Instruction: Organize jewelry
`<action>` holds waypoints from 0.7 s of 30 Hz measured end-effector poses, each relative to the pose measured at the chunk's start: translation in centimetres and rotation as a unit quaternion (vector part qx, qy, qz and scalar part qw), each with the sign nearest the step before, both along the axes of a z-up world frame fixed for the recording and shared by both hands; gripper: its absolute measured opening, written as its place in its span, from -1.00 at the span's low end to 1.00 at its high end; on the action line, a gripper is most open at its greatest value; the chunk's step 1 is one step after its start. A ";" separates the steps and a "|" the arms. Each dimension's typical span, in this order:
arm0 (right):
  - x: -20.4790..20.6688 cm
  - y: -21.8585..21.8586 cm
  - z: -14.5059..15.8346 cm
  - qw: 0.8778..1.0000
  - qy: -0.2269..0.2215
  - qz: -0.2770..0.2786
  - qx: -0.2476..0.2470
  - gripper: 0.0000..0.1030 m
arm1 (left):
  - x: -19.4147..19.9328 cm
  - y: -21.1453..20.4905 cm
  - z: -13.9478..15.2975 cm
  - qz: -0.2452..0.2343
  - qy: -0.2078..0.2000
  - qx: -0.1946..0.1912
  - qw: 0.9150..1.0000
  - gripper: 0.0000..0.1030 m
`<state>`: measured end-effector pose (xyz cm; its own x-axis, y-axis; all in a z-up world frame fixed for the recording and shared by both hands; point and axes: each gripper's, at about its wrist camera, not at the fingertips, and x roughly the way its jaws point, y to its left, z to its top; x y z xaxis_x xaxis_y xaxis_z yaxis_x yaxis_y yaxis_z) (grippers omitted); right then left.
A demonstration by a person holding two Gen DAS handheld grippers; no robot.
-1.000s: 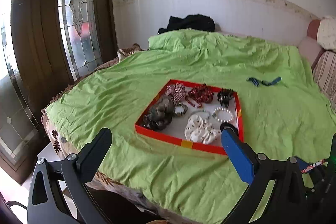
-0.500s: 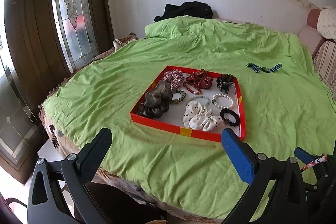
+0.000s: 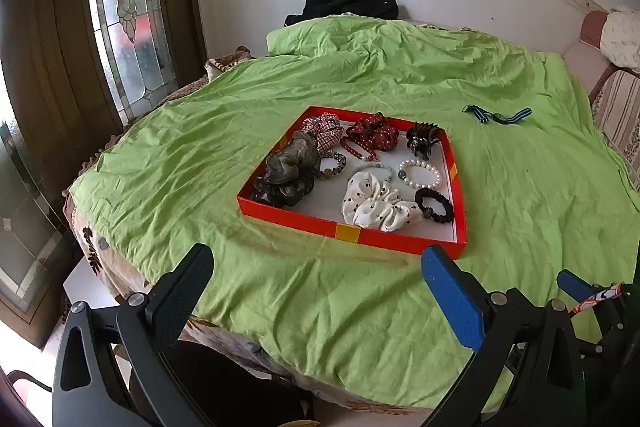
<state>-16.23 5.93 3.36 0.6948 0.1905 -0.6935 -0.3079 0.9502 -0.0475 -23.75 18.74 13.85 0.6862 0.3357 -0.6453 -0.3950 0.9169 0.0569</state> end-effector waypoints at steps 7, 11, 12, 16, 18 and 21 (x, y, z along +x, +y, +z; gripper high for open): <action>0.0 0.0 -0.2 1.000 0.002 -0.007 -0.001 0.44 | 0.2 0.1 -0.6 -0.009 0.011 -0.017 1.000 1.00; 0.1 -0.1 -0.2 1.000 0.003 -0.010 -0.002 0.44 | 0.3 0.2 -1.0 -0.011 0.017 -0.023 1.000 1.00; 0.1 -0.1 -0.2 1.000 0.003 -0.010 -0.003 0.44 | 0.3 0.2 -1.0 -0.012 0.018 -0.025 0.999 1.00; 0.1 0.0 -0.2 1.000 0.005 -0.010 -0.003 0.44 | 0.3 0.2 -1.2 -0.015 0.022 -0.027 0.999 1.00; 0.1 0.0 -0.1 1.000 0.004 -0.010 -0.002 0.44 | 0.3 0.2 -1.2 -0.015 0.022 -0.028 0.999 1.00; 0.0 0.0 -0.1 1.000 0.004 -0.010 -0.002 0.45 | 0.3 0.2 -1.3 -0.017 0.023 -0.029 0.999 1.00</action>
<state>-16.23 5.96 3.29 0.6932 0.1746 -0.6992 -0.2899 0.9558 -0.0487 -23.43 18.99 12.58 0.6661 0.2742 -0.6937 -0.3626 0.9317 0.0201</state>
